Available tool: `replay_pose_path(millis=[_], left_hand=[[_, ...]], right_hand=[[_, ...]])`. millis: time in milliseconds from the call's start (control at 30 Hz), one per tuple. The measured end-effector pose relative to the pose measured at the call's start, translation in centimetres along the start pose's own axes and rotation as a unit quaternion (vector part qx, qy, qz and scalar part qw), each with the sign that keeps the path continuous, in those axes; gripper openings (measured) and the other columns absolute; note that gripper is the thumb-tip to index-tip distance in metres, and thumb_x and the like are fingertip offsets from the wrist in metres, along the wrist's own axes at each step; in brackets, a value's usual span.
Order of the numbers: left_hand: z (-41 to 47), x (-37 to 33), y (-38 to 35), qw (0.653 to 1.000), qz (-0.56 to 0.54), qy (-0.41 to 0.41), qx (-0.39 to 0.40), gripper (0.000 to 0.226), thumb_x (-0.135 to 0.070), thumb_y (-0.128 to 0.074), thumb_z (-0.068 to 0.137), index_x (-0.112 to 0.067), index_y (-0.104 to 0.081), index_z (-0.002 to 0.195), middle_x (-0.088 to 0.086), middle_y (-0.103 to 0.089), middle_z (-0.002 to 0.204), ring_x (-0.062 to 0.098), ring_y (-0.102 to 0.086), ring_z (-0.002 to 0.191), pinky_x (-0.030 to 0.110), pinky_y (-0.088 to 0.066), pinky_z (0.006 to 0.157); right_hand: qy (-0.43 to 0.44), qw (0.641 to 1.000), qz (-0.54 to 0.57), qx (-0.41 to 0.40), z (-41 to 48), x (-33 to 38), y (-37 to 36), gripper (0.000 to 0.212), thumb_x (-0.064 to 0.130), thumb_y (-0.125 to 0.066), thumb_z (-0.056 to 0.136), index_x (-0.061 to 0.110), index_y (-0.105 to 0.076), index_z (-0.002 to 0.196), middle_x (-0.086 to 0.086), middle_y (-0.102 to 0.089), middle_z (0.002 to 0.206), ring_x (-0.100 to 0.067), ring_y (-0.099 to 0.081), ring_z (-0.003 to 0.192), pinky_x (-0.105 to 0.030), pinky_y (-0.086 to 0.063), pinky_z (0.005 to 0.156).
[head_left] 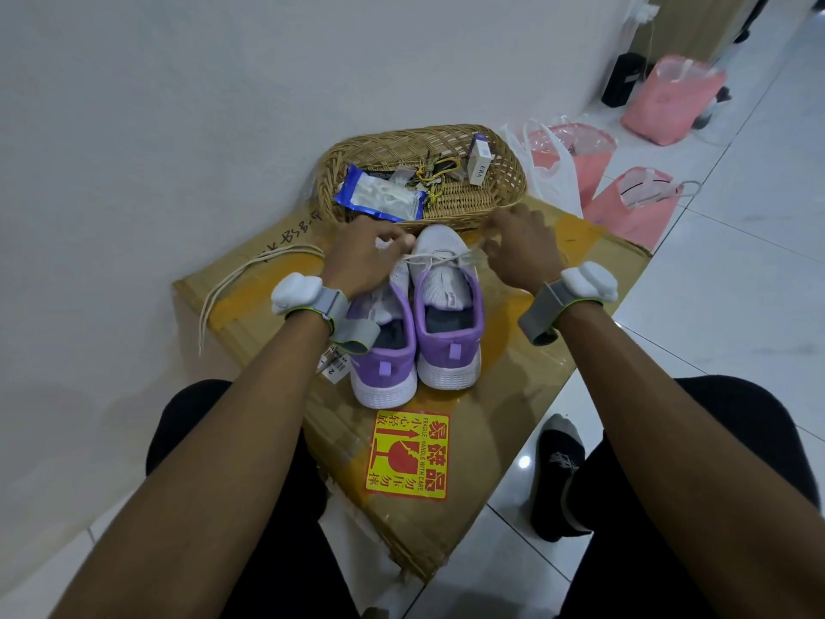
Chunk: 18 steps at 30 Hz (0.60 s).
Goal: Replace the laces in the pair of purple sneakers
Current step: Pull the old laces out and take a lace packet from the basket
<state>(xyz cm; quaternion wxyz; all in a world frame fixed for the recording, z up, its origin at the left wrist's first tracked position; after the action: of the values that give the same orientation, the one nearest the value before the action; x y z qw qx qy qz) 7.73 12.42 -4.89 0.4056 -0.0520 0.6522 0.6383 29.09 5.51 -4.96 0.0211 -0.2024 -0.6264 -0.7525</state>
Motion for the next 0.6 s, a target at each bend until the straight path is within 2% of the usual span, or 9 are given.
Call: replay_pose_path(millis=[67,133,233,367,467,533,600], left_hand=[[-0.1,-1.2,-1.3,0.999,0.016,-0.027,0.028,0.035,-0.060,-0.061,0.084,-0.031,-0.079,0.091,-0.006,-0.073,0.094,0.016,-0.060,0.095,0.041,-0.047,0.089],[-0.1,-1.4,-1.9,0.999,0.022,-0.025,0.025,0.026,-0.055,-0.069,0.080,-0.031,-0.079,0.085,-0.003,-0.070,0.093,0.019,-0.059,0.096,0.043,-0.047,0.088],[0.1,-1.2,-1.5,1.000,0.002,-0.012,-0.003,0.011,-0.039,-0.075,0.083,-0.028,-0.078,0.081,0.001,-0.070,0.096,0.021,-0.058,0.099,0.042,-0.047,0.089],[0.4,-0.3,-0.3,0.999,-0.013,0.035,-0.028,0.013,-0.035,-0.070,0.085,-0.029,-0.077,0.077,0.001,-0.075,0.088,0.019,-0.065,0.091,0.036,-0.052,0.085],[0.4,2.0,1.5,0.990,0.020,0.117,-0.077,0.016,-0.038,-0.063,0.083,-0.030,-0.077,0.080,0.001,-0.074,0.098,0.024,-0.066,0.098,0.042,-0.055,0.087],[-0.2,3.1,3.0,0.970,0.104,0.186,-0.121,0.022,-0.036,-0.060,0.087,-0.023,-0.077,0.092,0.005,-0.070,0.111,0.033,-0.059,0.111,0.048,-0.053,0.090],[-0.8,2.8,3.7,0.947,0.186,0.226,-0.131,0.024,-0.031,-0.057,0.090,-0.017,-0.074,0.100,0.010,-0.062,0.122,0.038,-0.049,0.121,0.053,-0.047,0.096]], right_hand=[[0.066,0.996,0.053,0.022,-0.2,2.2,0.0,0.023,0.033,-0.057,0.093,0.024,-0.067,0.111,-0.009,-0.060,0.117,-0.033,-0.052,0.111,-0.043,-0.043,0.090],[0.093,0.992,0.056,0.061,-0.7,3.4,-0.7,0.023,0.039,-0.058,0.092,0.027,-0.074,0.103,-0.005,-0.067,0.113,-0.029,-0.058,0.106,-0.040,-0.047,0.086],[0.063,0.993,0.059,0.075,-0.9,3.4,-1.0,0.022,0.044,-0.059,0.090,0.030,-0.075,0.096,-0.001,-0.070,0.110,-0.027,-0.061,0.102,-0.040,-0.050,0.083],[0.052,0.994,0.015,0.096,-0.2,2.6,-0.8,0.009,0.033,-0.060,0.094,0.029,-0.068,0.090,-0.004,-0.061,0.119,-0.031,-0.052,0.114,-0.042,-0.039,0.088],[0.013,0.995,-0.057,0.075,0.1,1.1,-0.8,0.017,0.025,-0.053,0.098,0.016,-0.063,0.108,-0.011,-0.051,0.126,-0.035,-0.045,0.119,-0.046,-0.036,0.093],[-0.065,0.992,-0.108,0.010,0.2,-0.6,0.0,0.024,0.018,-0.049,0.099,0.006,-0.058,0.117,-0.017,-0.050,0.127,-0.037,-0.046,0.119,-0.046,-0.036,0.095],[-0.127,0.986,-0.109,-0.009,0.0,-1.9,0.7,0.024,0.012,-0.048,0.098,0.004,-0.055,0.119,-0.018,-0.051,0.126,-0.037,-0.047,0.119,-0.046,-0.036,0.096]])
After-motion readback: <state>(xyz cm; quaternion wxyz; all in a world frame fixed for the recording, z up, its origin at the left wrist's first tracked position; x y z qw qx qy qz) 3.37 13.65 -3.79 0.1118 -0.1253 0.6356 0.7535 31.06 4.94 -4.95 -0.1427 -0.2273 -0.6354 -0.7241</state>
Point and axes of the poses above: each hand's wrist, its own z-axis towards the middle knuckle, its own y-axis out of the back of the hand, x = y × z, the point moved 8 cm from there along z, towards the middle knuckle
